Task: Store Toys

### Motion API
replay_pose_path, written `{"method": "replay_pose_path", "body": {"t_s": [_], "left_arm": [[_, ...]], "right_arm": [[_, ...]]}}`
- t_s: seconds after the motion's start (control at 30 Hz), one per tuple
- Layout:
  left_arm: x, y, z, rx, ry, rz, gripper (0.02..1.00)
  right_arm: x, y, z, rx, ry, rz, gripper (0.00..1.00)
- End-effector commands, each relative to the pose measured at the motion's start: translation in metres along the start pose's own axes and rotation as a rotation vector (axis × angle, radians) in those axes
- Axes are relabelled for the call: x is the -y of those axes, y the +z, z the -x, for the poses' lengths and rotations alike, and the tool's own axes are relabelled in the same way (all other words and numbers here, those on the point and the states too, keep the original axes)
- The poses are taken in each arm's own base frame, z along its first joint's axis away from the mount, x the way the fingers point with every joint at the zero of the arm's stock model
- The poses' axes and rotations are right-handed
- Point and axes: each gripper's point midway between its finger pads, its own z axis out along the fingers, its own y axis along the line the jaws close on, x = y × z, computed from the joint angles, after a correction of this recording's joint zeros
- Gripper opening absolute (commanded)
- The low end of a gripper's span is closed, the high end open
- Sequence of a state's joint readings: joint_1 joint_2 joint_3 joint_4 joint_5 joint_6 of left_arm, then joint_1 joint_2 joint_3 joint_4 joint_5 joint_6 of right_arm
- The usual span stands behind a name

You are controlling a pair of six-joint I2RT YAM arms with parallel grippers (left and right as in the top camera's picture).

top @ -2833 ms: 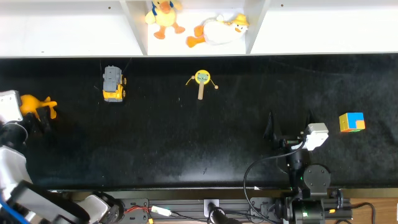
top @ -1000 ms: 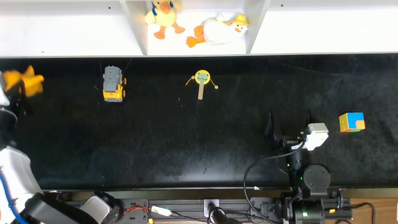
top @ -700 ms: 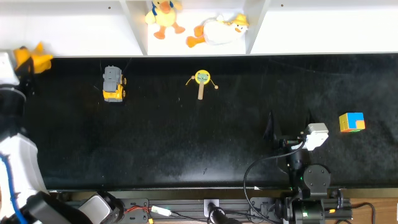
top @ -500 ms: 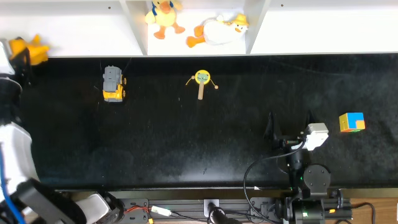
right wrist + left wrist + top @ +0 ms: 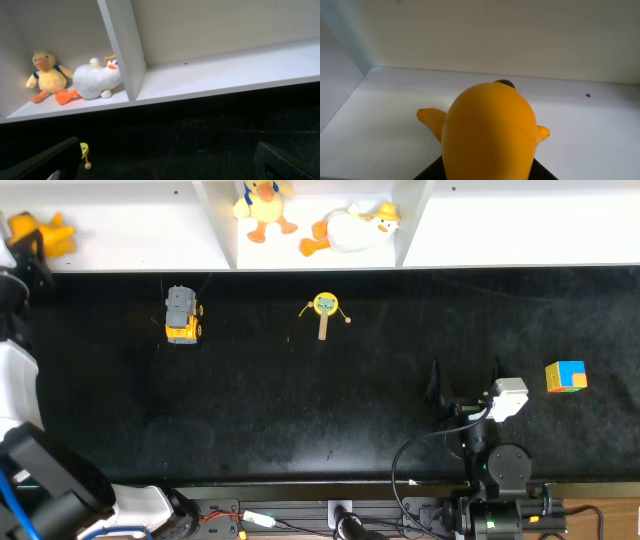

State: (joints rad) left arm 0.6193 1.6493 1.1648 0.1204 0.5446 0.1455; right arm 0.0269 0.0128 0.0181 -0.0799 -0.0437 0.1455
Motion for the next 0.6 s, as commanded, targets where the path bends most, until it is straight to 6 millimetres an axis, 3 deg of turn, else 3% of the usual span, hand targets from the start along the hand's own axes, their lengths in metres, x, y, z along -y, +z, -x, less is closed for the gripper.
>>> {"method": "replay_pose_path", "body": {"t_s": [0.03,0.17,0.6], "left_arm": [[-0.007,0.012,0.008,0.006,-0.042,0.016,0.22],[-0.013,0.019,0.003,-0.019,-0.049,0.049,0.22],[0.001,0.032,-0.007,-0.052,-0.048,0.014,0.22]], "right_arm": [[0.001,0.0,-0.004,-0.001,0.004,-0.006,0.993],[0.001,0.0,-0.004,-0.001,0.004,-0.006,0.993],[0.001,0.0,-0.004,-0.001,0.005,-0.006,0.993]]}}
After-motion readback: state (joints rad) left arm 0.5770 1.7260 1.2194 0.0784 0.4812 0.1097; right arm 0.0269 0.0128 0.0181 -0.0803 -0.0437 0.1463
